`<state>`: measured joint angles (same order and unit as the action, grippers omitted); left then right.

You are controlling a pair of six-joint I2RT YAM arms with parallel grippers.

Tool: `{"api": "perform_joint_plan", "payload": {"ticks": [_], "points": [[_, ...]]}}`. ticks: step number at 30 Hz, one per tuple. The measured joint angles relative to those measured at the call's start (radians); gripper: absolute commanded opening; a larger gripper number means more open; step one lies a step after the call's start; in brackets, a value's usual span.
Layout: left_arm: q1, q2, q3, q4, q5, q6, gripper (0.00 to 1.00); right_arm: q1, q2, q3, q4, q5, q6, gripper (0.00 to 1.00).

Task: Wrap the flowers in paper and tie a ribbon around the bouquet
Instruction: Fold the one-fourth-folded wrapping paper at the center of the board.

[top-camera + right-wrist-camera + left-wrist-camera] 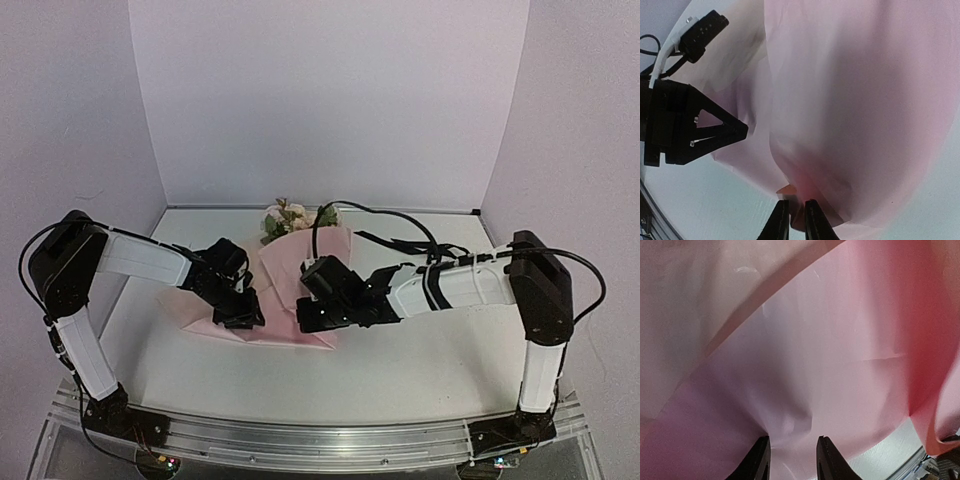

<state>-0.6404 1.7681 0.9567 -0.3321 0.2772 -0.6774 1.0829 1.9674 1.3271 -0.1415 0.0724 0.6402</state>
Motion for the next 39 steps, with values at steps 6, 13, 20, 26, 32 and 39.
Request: {"api": "perform_joint_plan", "payload": {"ticks": [6, 13, 20, 26, 32, 39], "points": [[0.001, -0.002, 0.021, -0.030, -0.013, 0.001, 0.42, -0.013, 0.079, 0.033, 0.005, -0.057, -0.004, 0.16], [0.035, -0.057, 0.054, -0.037, 0.001, -0.006, 0.49, -0.031, 0.110, 0.042, 0.009, -0.105, 0.010, 0.40], [0.095, -0.075, 0.064, -0.015, 0.076, -0.031, 0.49, -0.035, 0.106, 0.042, 0.019, -0.140, 0.017, 0.53], [0.122, -0.155, 0.017, -0.001, 0.112, -0.056, 0.51, -0.055, 0.034, 0.001, 0.021, -0.175, 0.041, 0.67], [0.164, -0.249, -0.019, -0.002, 0.114, -0.070, 0.52, -0.081, 0.000, -0.004, 0.035, -0.216, 0.061, 0.61], [0.172, -0.278, -0.039, -0.013, 0.132, -0.086, 0.51, -0.095, -0.069, -0.074, -0.022, -0.180, 0.069, 0.49]]}}
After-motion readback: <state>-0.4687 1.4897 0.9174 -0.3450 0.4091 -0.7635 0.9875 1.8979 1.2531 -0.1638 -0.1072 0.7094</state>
